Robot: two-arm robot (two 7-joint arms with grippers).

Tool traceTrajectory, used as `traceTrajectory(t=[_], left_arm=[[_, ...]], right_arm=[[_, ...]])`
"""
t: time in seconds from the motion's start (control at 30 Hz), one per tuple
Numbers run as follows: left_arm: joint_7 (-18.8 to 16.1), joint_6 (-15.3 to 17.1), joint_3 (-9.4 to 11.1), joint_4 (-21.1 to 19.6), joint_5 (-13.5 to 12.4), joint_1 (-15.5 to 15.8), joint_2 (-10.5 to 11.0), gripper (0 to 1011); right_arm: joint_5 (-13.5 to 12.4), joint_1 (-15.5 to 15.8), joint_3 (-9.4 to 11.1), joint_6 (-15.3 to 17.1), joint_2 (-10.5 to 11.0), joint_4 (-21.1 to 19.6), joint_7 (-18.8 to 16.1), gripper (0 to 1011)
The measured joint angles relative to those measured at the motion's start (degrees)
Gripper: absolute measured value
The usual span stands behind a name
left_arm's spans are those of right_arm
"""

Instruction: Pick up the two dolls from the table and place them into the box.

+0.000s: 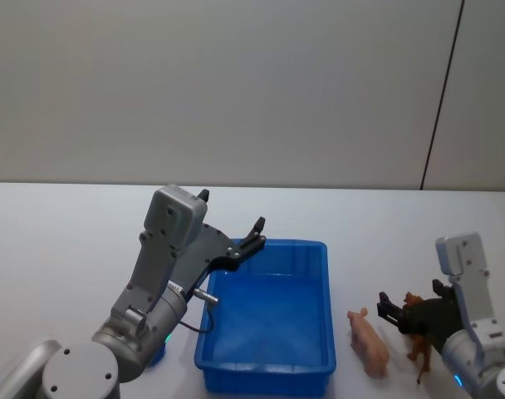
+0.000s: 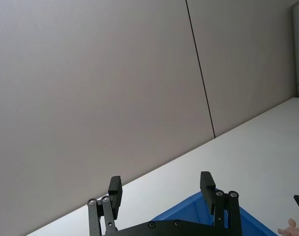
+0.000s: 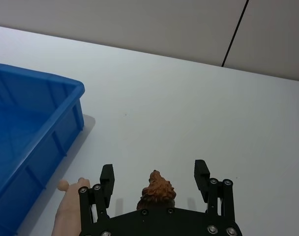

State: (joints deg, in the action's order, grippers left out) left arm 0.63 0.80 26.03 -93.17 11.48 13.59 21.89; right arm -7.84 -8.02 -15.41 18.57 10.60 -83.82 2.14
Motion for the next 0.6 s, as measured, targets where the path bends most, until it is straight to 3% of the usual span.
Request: traceTrajectory(t=[0.2,0.53,0.6], left_arm=[[0.00,0.00,0.00,0.00,0.00,0.00,0.00,1001],[0.00,0.00,0.00,0.00,0.00,0.00,0.00,1001],[0.00,0.00,0.00,0.00,0.00,0.00,0.00,1001]], right_arm=[[0.26,-0.97,-0.02,0.23,-0.61,2.01,-0.51,977],[0.30,-1.90,0.22,0.60,-1.09,4.19,-1.27,728],[0.29,-2.01,0.30,0.64,-1.15,4.46,-1.39,641]])
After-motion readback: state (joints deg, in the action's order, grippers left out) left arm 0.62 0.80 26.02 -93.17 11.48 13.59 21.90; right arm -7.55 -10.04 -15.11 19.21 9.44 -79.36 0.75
